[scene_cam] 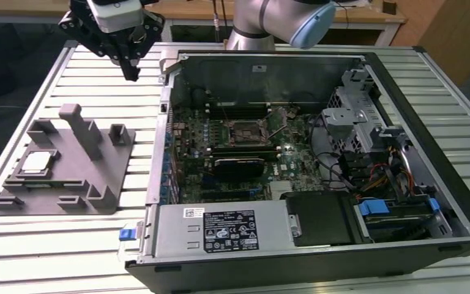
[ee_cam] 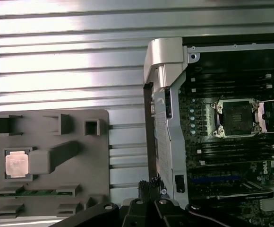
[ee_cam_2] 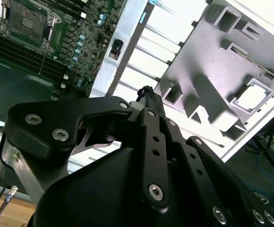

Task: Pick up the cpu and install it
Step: 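Reach for the cpu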

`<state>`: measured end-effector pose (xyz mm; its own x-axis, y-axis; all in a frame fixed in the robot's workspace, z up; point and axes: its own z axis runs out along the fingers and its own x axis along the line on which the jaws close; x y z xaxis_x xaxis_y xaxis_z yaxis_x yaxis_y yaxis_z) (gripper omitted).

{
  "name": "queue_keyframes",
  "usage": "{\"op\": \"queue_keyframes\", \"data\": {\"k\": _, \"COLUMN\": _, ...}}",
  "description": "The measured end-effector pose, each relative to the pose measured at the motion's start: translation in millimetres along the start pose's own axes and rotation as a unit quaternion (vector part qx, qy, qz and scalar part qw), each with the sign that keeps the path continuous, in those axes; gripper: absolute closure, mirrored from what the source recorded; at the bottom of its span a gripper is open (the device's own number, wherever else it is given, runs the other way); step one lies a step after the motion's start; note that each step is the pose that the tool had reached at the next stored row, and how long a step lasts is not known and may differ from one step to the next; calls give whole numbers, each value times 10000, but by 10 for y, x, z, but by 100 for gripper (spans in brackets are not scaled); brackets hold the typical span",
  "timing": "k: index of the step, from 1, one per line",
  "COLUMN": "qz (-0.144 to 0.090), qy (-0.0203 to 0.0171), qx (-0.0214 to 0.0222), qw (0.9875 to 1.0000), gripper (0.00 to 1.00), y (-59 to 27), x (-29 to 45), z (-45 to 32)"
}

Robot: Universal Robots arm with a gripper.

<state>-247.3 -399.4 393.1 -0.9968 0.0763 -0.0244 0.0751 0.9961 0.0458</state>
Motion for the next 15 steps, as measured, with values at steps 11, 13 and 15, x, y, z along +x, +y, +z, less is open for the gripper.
{"op": "queue_keyframes", "data": {"k": 11, "qz": 0, "qy": 1, "qx": -3, "qw": 10000, "gripper": 89, "y": -13, "x": 154, "z": -1}}
{"op": "queue_keyframes", "data": {"k": 13, "qz": 0, "qy": 1, "qx": -3, "qw": 10000, "gripper": 89, "y": -15, "x": 178, "z": 1}}
{"op": "queue_keyframes", "data": {"k": 15, "qz": 0, "qy": 1, "qx": -3, "qw": 10000, "gripper": 89, "y": -18, "x": 204, "z": 5}}
